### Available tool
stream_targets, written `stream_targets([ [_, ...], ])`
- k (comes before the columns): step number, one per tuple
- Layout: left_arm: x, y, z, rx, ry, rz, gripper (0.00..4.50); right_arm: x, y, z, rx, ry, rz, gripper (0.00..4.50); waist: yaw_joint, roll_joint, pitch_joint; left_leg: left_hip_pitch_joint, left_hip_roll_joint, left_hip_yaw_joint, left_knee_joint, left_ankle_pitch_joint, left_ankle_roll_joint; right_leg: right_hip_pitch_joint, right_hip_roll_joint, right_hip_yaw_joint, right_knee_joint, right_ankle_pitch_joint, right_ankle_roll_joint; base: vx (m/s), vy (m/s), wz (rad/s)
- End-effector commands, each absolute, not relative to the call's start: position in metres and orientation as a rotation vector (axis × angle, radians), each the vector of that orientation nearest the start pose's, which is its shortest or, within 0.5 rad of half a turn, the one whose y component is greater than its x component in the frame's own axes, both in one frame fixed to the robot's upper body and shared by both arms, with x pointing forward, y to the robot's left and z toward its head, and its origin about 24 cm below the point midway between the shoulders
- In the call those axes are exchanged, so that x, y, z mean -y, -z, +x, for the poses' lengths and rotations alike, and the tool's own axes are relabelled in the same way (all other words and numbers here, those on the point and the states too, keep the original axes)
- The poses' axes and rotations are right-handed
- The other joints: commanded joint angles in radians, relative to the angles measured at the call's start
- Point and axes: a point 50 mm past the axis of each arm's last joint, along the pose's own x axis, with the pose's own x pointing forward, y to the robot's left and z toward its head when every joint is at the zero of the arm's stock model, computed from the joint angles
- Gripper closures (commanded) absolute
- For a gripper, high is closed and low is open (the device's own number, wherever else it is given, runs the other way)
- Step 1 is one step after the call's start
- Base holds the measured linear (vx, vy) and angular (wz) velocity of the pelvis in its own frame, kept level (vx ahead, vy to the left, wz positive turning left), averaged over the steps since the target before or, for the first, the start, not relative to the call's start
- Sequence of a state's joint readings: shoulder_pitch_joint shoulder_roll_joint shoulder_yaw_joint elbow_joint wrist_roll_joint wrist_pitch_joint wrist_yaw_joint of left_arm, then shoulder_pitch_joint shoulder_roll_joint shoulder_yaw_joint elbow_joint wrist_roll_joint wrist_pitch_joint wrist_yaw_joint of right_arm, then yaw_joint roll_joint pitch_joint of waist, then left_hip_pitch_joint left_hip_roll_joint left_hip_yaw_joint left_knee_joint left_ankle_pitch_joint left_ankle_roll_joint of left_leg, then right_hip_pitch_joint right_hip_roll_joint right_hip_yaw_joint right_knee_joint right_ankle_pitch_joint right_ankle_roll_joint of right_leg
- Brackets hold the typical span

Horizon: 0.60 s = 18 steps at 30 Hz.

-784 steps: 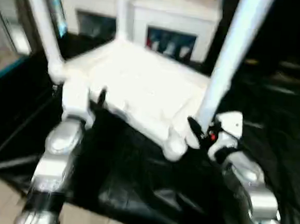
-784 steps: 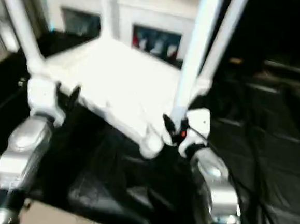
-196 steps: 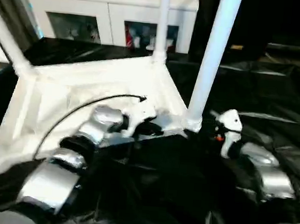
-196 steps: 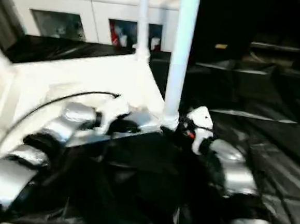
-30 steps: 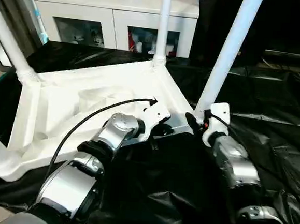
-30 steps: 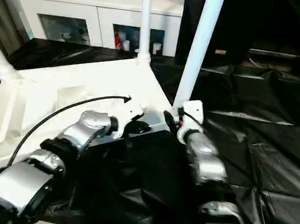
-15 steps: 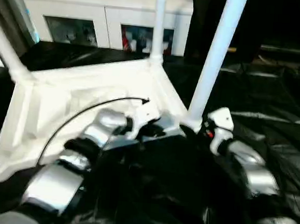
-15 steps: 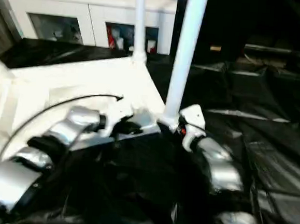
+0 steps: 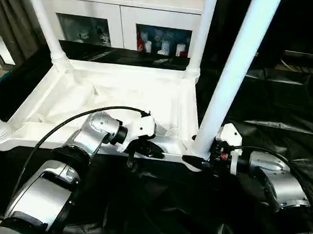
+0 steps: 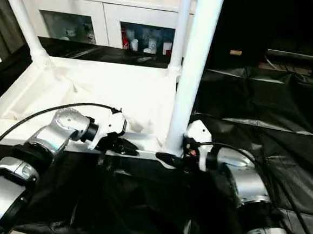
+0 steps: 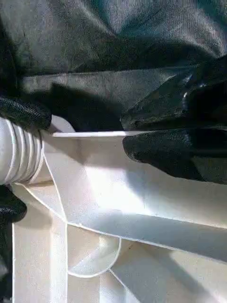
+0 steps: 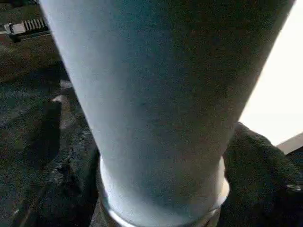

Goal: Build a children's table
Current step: Rotate leg to tighten

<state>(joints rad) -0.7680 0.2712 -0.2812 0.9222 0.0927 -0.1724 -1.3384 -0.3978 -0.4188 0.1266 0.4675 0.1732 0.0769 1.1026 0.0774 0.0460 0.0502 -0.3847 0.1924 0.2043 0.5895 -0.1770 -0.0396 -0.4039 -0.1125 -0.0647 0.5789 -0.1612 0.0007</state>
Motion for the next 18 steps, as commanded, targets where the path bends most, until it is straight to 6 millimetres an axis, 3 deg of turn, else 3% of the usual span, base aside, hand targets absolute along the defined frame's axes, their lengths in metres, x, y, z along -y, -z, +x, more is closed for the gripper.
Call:
stream_targets([
  [1,-0.110,-0.049,0.324,-0.422,1.568,0.471,4.50,0.169,-0.051,0.298,-0.290,-1.145,-0.169,1.15,0.002,-0.018,-0.068,0.021,0.042,-0.014,-0.073,-0.238,0.070,0.046,-0.041,0.031,-0.053,-0.208,-0.263,0.000,0.000,0.00],
  [6,-0.107,-0.049,0.326,-0.407,1.541,0.458,4.50,0.164,-0.046,0.296,-0.297,-1.142,-0.131,1.57,0.002,-0.017,-0.071,0.021,0.041,-0.013,-0.070,-0.211,0.080,0.044,-0.038,0.030,-0.048,-0.169,-0.270,0.000,0.000,0.00],
  [9,-0.102,-0.050,0.331,-0.382,1.469,0.448,4.50,0.163,-0.038,0.295,-0.322,-1.092,-0.110,1.67,0.000,-0.019,-0.067,0.020,0.040,-0.014,-0.073,-0.237,0.069,0.044,-0.039,0.030,-0.054,-0.222,-0.259,0.000,0.000,0.00],
  [10,-0.097,-0.050,0.337,-0.374,1.391,0.443,4.50,0.163,-0.030,0.302,-0.341,-0.960,-0.124,1.69,-0.001,-0.018,-0.065,0.023,0.040,-0.014,-0.075,-0.256,0.057,0.041,-0.040,0.030,-0.059,-0.258,-0.249,0.000,0.000,0.00],
  [12,-0.094,-0.050,0.339,-0.369,1.351,0.443,4.50,0.164,-0.024,0.306,-0.351,-0.871,-0.117,1.70,-0.008,-0.017,-0.063,0.025,0.037,-0.017,-0.078,-0.293,0.028,0.036,-0.042,0.031,-0.067,-0.328,-0.229,0.000,0.000,0.00],
  [15,-0.081,-0.049,0.346,-0.360,1.239,0.442,4.50,0.164,-0.012,0.318,-0.367,-0.589,-0.048,1.73,-0.026,-0.018,-0.059,0.027,0.034,-0.025,-0.084,-0.350,-0.006,0.034,-0.042,0.027,-0.078,-0.424,-0.191,0.000,0.000,0.00],
  [16,-0.077,-0.049,0.347,-0.358,1.210,0.438,4.50,0.163,-0.009,0.322,-0.374,-0.491,-0.010,1.73,-0.033,-0.011,-0.057,0.032,0.033,-0.026,-0.085,-0.379,-0.020,0.026,-0.041,0.027,-0.084,-0.455,-0.183,0.000,0.000,0.00],
  [18,-0.063,-0.049,0.352,-0.346,1.122,0.421,4.50,0.159,-0.004,0.327,-0.396,-0.339,0.049,1.73,-0.042,-0.012,-0.056,0.034,0.030,-0.029,-0.087,-0.413,-0.032,0.025,-0.038,0.024,-0.090,-0.484,-0.165,0.000,0.000,0.00],
])
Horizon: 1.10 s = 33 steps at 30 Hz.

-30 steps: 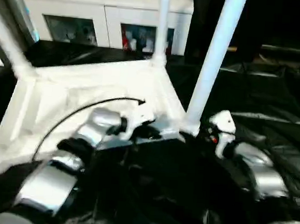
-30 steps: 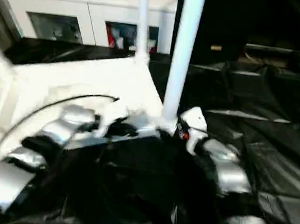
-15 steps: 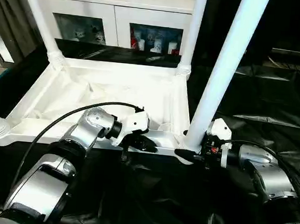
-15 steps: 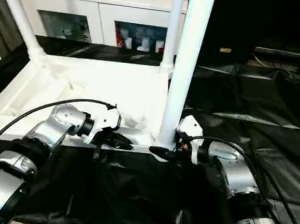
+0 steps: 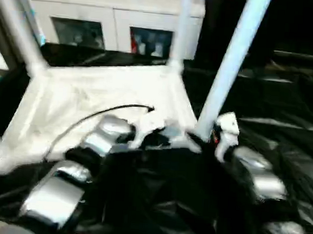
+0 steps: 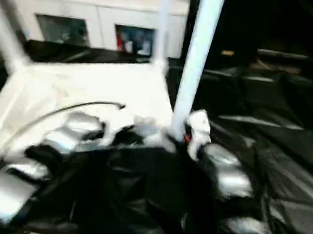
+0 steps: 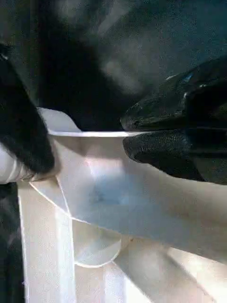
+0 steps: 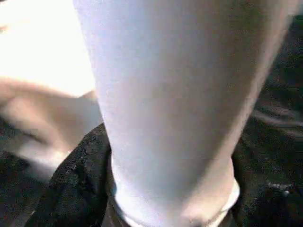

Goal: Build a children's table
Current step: Rotate leg to tighten

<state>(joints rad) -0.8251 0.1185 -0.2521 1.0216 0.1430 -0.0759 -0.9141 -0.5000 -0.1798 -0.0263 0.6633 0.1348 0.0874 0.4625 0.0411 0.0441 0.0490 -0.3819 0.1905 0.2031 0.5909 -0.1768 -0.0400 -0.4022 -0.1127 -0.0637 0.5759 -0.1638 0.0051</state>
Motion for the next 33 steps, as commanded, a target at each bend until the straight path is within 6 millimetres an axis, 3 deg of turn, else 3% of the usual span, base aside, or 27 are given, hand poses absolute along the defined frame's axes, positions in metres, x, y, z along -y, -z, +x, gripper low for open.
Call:
stream_targets([
  [1,-0.054,-0.051,0.353,-0.337,1.080,0.407,4.50,0.153,-0.002,0.329,-0.406,-0.288,0.065,1.73,-0.008,-0.010,-0.055,0.039,0.029,-0.027,-0.085,-0.436,-0.030,0.018,-0.037,0.021,-0.095,-0.506,-0.159,0.000,0.000,0.00],
  [3,-0.046,-0.051,0.353,-0.330,1.071,0.406,4.50,0.140,-0.002,0.330,-0.402,-0.292,0.037,1.73,-0.008,-0.010,-0.054,0.039,0.029,-0.028,-0.085,-0.443,-0.021,0.016,-0.038,0.021,-0.098,-0.516,-0.153,0.000,0.000,0.00],
  [4,-0.044,-0.051,0.352,-0.327,1.072,0.409,4.50,0.134,-0.002,0.331,-0.398,-0.302,0.022,1.73,-0.011,-0.009,-0.055,0.032,0.027,-0.031,-0.087,-0.446,-0.016,0.021,-0.038,0.018,-0.100,-0.518,-0.142,0.000,0.000,0.00],
  [5,-0.040,-0.050,0.351,-0.318,1.088,0.434,4.50,0.120,-0.004,0.331,-0.384,-0.373,-0.030,1.73,-0.011,-0.006,-0.055,0.031,0.027,-0.031,-0.087,-0.448,-0.014,0.021,-0.038,0.018,-0.100,-0.517,-0.140,0.000,0.000,0.00],
  [8,-0.038,-0.050,0.349,-0.312,1.118,0.443,4.50,0.102,-0.009,0.329,-0.341,-0.503,-0.052,1.73,-0.011,-0.010,-0.056,0.029,0.026,-0.031,-0.087,-0.447,-0.002,0.020,-0.039,0.019,-0.102,-0.515,-0.133,0.000,0.000,0.00],
  [10,-0.040,-0.050,0.349,-0.310,1.132,0.444,4.50,0.098,-0.012,0.330,-0.317,-0.543,-0.024,1.18,-0.010,-0.012,-0.058,0.022,0.028,-0.031,-0.088,-0.422,0.009,0.026,-0.038,0.020,-0.096,-0.484,-0.141,0.000,0.000,0.00],
  [13,-0.043,-0.049,0.348,-0.313,1.144,0.454,4.50,0.098,-0.017,0.330,-0.292,-0.592,-0.011,0.93,-0.010,-0.010,-0.059,0.021,0.030,-0.028,-0.088,-0.406,0.015,0.026,-0.038,0.022,-0.091,-0.433,-0.163,0.000,0.000,0.00],
  [18,-0.056,-0.048,0.344,-0.314,1.244,0.468,4.50,0.113,-0.028,0.327,-0.236,-0.722,-0.072,0.75,-0.008,-0.012,-0.062,0.016,0.033,-0.026,-0.088,-0.370,0.033,0.036,-0.038,0.024,-0.080,-0.353,-0.195,0.000,0.000,0.00],
  [20,-0.069,-0.047,0.339,-0.329,1.347,0.490,4.50,0.130,-0.036,0.320,-0.220,-0.853,-0.111,0.75,-0.006,-0.012,-0.064,0.014,0.034,-0.024,-0.086,-0.346,0.044,0.039,-0.038,0.026,-0.075,-0.309,-0.213,0.000,0.000,0.00],
  [28,-0.096,-0.051,0.331,-0.356,1.509,0.475,4.50,0.163,-0.045,0.298,-0.276,-1.089,-0.191,0.75,0.025,-0.007,-0.073,0.013,0.043,-0.015,-0.070,-0.196,0.110,0.048,-0.038,0.025,-0.041,-0.078,-0.294,0.000,0.000,0.00],
  [33,-0.102,-0.054,0.325,-0.359,1.588,0.436,4.50,0.170,-0.046,0.294,-0.293,-1.120,-0.196,0.75,0.029,-0.005,-0.073,0.017,0.045,-0.012,-0.069,-0.195,0.110,0.046,-0.037,0.025,-0.038,-0.063,-0.313,0.000,0.000,0.00],
])
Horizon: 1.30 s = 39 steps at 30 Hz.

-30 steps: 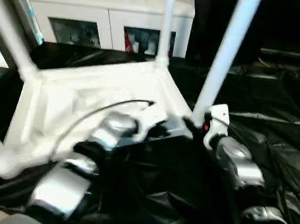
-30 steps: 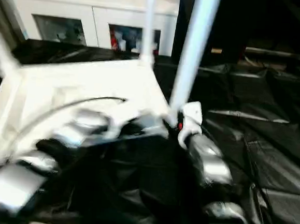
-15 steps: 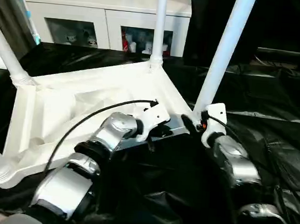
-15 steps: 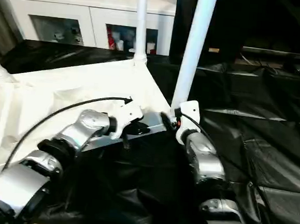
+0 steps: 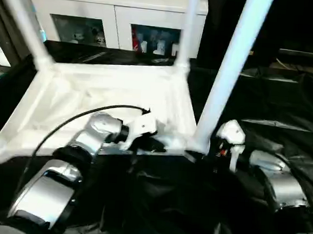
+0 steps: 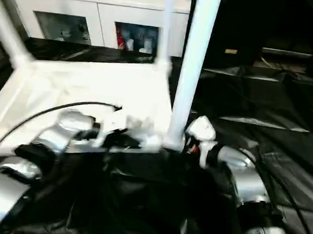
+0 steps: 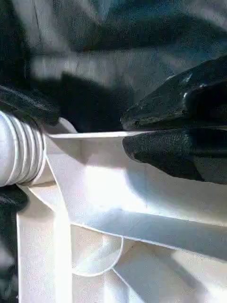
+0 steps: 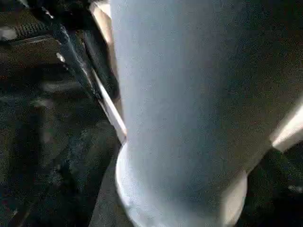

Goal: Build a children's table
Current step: Rotate leg to tighten

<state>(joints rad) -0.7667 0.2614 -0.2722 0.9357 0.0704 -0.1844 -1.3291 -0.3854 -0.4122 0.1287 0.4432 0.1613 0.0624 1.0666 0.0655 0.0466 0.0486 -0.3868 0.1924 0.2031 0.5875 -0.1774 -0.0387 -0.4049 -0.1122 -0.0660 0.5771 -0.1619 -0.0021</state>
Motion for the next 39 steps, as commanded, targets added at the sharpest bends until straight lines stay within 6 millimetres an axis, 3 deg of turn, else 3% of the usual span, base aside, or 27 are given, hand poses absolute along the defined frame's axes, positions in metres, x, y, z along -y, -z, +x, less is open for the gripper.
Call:
stream_targets([
  [1,-0.105,-0.054,0.325,-0.354,1.589,0.443,4.50,0.171,-0.046,0.292,-0.299,-1.138,-0.190,0.75,0.005,-0.010,-0.071,0.021,0.042,-0.012,-0.068,-0.211,0.102,0.049,-0.037,0.028,-0.042,-0.095,-0.300,0.000,0.000,0.00],
  [6,-0.107,-0.053,0.325,-0.359,1.587,0.438,4.50,0.169,-0.047,0.290,-0.302,-1.162,-0.171,1.08,0.009,-0.013,-0.067,0.025,0.043,-0.014,-0.073,-0.260,0.067,0.047,-0.039,0.030,-0.052,-0.196,-0.267,0.000,0.000,0.00],
  [9,-0.108,-0.054,0.325,-0.360,1.582,0.439,4.50,0.168,-0.047,0.289,-0.304,-1.173,-0.159,1.51,0.011,-0.011,-0.069,0.024,0.043,-0.014,-0.073,-0.242,0.066,0.047,-0.038,0.030,-0.049,-0.173,-0.267,0.000,0.000,0.00],
  [13,-0.107,-0.054,0.327,-0.345,1.543,0.443,4.50,0.166,-0.043,0.288,-0.312,-1.156,-0.145,1.70,0.014,-0.013,-0.071,0.023,0.041,-0.013,-0.069,-0.214,0.076,0.047,-0.039,0.030,-0.045,-0.137,-0.273,0.000,0.000,0.00],
  [15,-0.103,-0.055,0.334,-0.320,1.439,0.455,4.50,0.166,-0.036,0.293,-0.329,-1.052,-0.155,1.73,0.012,-0.013,-0.069,0.023,0.041,-0.013,-0.070,-0.218,0.068,0.045,-0.039,0.030,-0.047,-0.155,-0.267,0.000,0.000,0.00],
  [18,-0.099,-0.054,0.344,-0.326,1.300,0.474,4.50,0.171,-0.020,0.302,-0.393,-0.840,-0.197,1.75,0.006,-0.015,-0.065,0.027,0.038,-0.016,-0.075,-0.264,0.036,0.042,-0.041,0.031,-0.058,-0.257,-0.242,0.000,0.000,0.00],
  [19,-0.098,-0.054,0.346,-0.328,1.272,0.474,4.50,0.172,-0.017,0.304,-0.398,-0.797,-0.199,1.75,-0.001,-0.016,-0.061,0.029,0.035,-0.018,-0.078,-0.304,0.013,0.039,-0.040,0.031,-0.068,-0.336,-0.214,0.000,0.000,0.00],
  [21,-0.087,-0.057,0.350,-0.304,1.199,0.427,4.50,0.168,-0.010,0.310,-0.406,-0.637,-0.117,1.75,-0.008,-0.017,-0.061,0.031,0.034,-0.021,-0.080,-0.328,0.002,0.037,-0.041,0.030,-0.073,-0.375,-0.199,0.000,0.000,0.00],
  [27,-0.052,-0.056,0.353,-0.287,1.107,0.380,4.50,0.143,0.000,0.323,-0.425,-0.366,0.038,1.76,-0.022,-0.014,-0.060,0.032,0.031,-0.024,-0.083,-0.367,-0.008,0.029,-0.040,0.030,-0.084,-0.410,-0.174,0.000,0.000,0.00],
  [29,-0.043,-0.056,0.351,-0.282,1.116,0.371,4.50,0.129,-0.001,0.325,-0.420,-0.356,0.051,1.76,-0.026,-0.015,-0.059,0.031,0.029,-0.025,-0.084,-0.372,-0.009,0.030,-0.038,0.028,-0.084,-0.412,-0.172,0.000,0.000,0.00],
  [30,-0.040,-0.055,0.350,-0.280,1.122,0.369,4.50,0.123,-0.002,0.326,-0.414,-0.367,0.051,1.76,-0.025,-0.005,-0.060,0.032,0.029,-0.025,-0.084,-0.375,-0.010,0.030,-0.039,0.028,-0.085,-0.410,-0.171,0.000,0.000,0.00],
  [31,-0.036,-0.055,0.348,-0.274,1.144,0.371,4.50,0.110,-0.006,0.327,-0.389,-0.419,0.037,1.76,-0.028,-0.012,-0.058,0.032,0.028,-0.025,-0.085,-0.391,-0.007,0.029,-0.036,0.028,-0.087,-0.411,-0.166,0.000,0.000,0.00],
  [35,-0.039,-0.055,0.346,-0.269,1.179,0.377,4.50,0.103,-0.013,0.324,-0.332,-0.544,-0.014,1.76,-0.030,-0.015,-0.059,0.029,0.029,-0.026,-0.086,-0.392,0.000,0.031,-0.038,0.028,-0.087,-0.411,-0.161,0.000,0.000,0.00],
  [37,-0.044,-0.054,0.345,-0.272,1.203,0.384,4.50,0.106,-0.016,0.323,-0.310,-0.607,-0.032,1.06,-0.028,-0.016,-0.061,0.024,0.030,-0.027,-0.085,-0.374,0.014,0.037,-0.039,0.029,-0.084,-0.388,-0.165,0.000,0.000,0.00],
  [39,-0.049,-0.054,0.344,-0.278,1.232,0.384,4.50,0.114,-0.019,0.323,-0.298,-0.640,-0.052,1.00,-0.028,-0.016,-0.063,0.024,0.031,-0.024,-0.083,-0.345,0.022,0.037,-0.039,0.030,-0.079,-0.341,-0.181,0.000,0.000,0.00],
])
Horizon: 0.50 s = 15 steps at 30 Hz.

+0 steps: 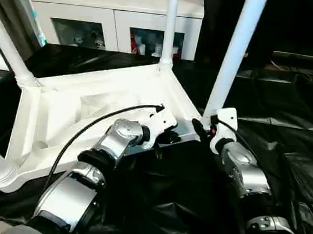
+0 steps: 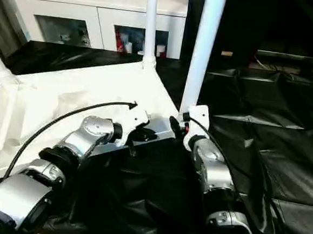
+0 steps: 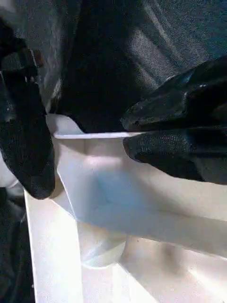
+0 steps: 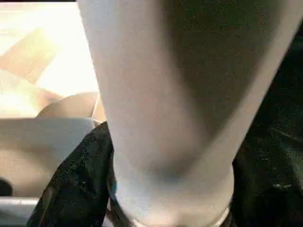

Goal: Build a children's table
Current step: Rotate leg to tighten

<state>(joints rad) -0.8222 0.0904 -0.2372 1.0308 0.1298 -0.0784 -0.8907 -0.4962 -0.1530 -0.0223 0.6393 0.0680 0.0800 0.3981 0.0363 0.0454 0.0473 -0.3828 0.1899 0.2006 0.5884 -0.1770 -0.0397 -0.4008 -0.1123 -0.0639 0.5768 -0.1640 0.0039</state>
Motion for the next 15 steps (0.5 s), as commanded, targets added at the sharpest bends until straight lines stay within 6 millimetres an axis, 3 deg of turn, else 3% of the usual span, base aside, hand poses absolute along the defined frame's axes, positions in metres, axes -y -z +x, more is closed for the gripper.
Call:
stream_targets([
  [1,-0.051,-0.054,0.344,-0.280,1.241,0.385,4.50,0.116,-0.020,0.323,-0.296,-0.654,-0.058,1.00,0.003,-0.016,-0.063,0.016,0.033,-0.020,-0.082,-0.321,0.034,0.038,-0.039,0.028,-0.073,-0.301,-0.199,0.000,0.000,0.00],
  [10,-0.076,-0.057,0.342,-0.288,1.340,0.408,4.50,0.161,-0.035,0.314,-0.288,-0.837,-0.152,1.00,0.019,-0.013,-0.071,0.013,0.039,-0.012,-0.066,-0.184,0.108,0.048,-0.036,0.024,-0.048,-0.110,-0.276,0.000,0.000,0.00],
  [15,-0.087,-0.059,0.336,-0.296,1.449,0.370,4.50,0.172,-0.042,0.306,-0.288,-0.941,-0.152,1.00,0.029,-0.014,-0.070,0.014,0.042,-0.011,-0.067,-0.195,0.110,0.047,-0.037,0.024,-0.046,-0.124,-0.286,0.000,0.000,0.00],
])
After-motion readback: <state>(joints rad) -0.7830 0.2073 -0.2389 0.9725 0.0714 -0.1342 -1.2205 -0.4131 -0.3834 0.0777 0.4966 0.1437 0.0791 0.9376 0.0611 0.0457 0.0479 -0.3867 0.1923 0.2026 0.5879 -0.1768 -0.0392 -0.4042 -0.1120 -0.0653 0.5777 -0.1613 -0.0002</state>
